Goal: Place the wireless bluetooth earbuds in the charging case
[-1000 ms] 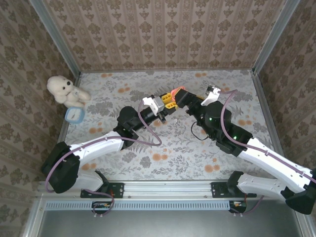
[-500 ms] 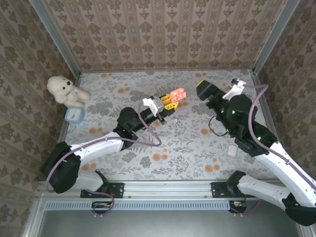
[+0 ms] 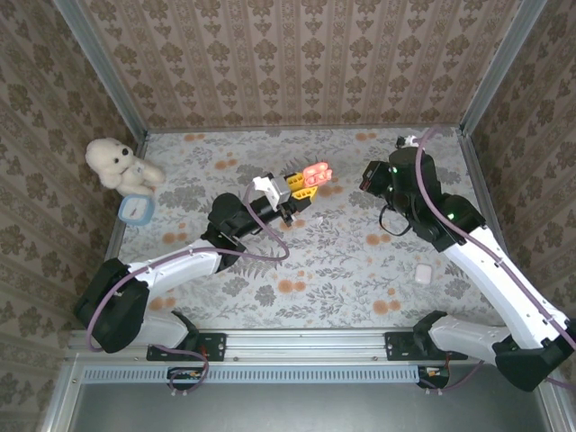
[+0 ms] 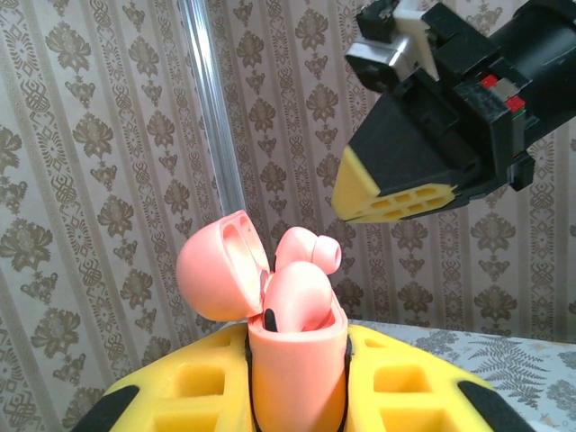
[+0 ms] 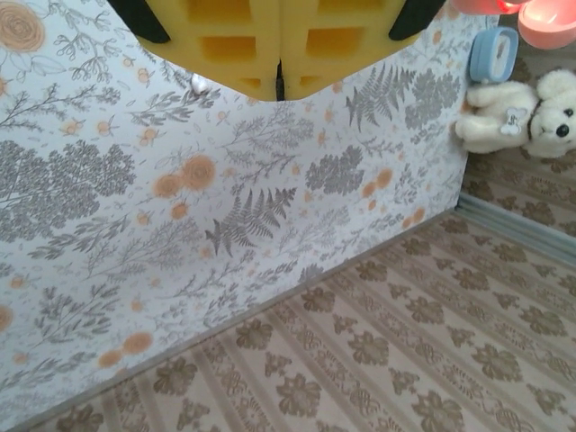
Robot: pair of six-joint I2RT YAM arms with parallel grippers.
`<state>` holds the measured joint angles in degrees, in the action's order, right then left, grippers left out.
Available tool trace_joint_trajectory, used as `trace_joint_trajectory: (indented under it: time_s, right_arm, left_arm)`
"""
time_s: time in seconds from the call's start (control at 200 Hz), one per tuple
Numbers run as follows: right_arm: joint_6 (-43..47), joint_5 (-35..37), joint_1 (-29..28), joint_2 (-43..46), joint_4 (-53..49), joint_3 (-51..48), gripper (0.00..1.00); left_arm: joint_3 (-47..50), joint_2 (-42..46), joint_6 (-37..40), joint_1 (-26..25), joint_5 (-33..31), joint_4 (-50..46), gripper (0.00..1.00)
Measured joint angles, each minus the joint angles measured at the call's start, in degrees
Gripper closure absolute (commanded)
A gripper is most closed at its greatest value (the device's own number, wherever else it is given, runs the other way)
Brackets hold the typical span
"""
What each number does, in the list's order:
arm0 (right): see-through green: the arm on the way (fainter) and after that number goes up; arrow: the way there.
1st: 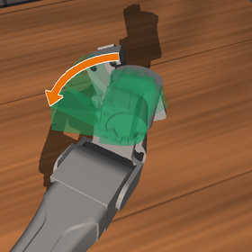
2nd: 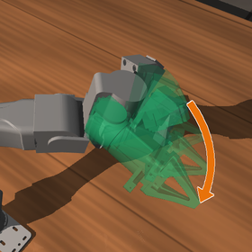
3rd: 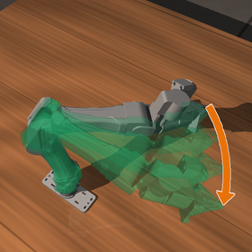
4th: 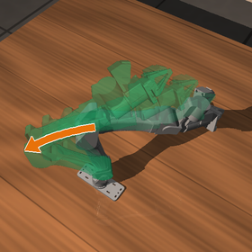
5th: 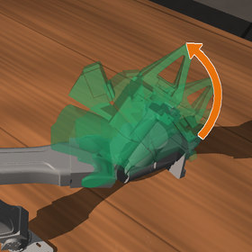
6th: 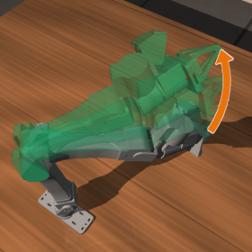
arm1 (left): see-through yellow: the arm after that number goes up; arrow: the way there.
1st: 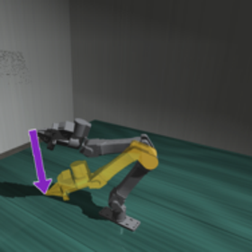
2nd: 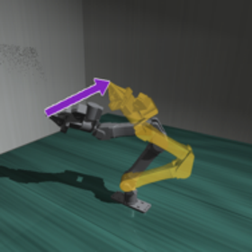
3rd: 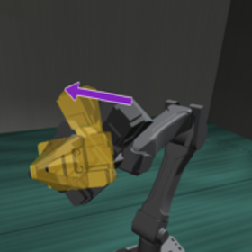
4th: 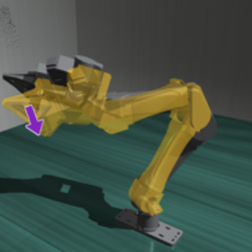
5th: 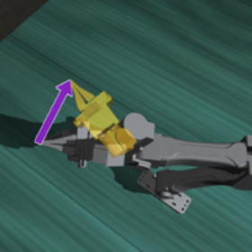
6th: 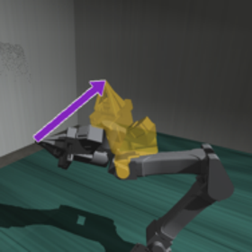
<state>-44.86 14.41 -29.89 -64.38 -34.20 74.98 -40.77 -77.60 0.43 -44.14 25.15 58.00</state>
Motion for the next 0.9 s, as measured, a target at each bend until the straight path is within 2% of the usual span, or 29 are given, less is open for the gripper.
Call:
trace_joint_trajectory:
  time_s: [0.37,0.655,0.78,0.9]
  right_arm:
    - [0.13,-2.47,-4.22,-6.14,-0.76,4.5,1.0]
    - [0.15,-2.89,-5.29,-6.64,-0.76,5.05,1.0]
    - [0.17,-1.73,-9.68,-8.22,-1.68,8.04,1.0]
    - [0.13,-1.31,-10.75,-8.33,-1.88,8.85,1.0]
  left_arm:
    - [0.0,0.02,-0.9,0.28,2.19,0.79,1.0]
    - [0.0,0.02,-0.9,0.37,2.34,0.79,1.0]
    - [0.0,0.0,-0.92,0.5,2.21,0.87,1.0]
    - [0.02,0.09,-0.92,0.74,2.29,1.64,1.0]
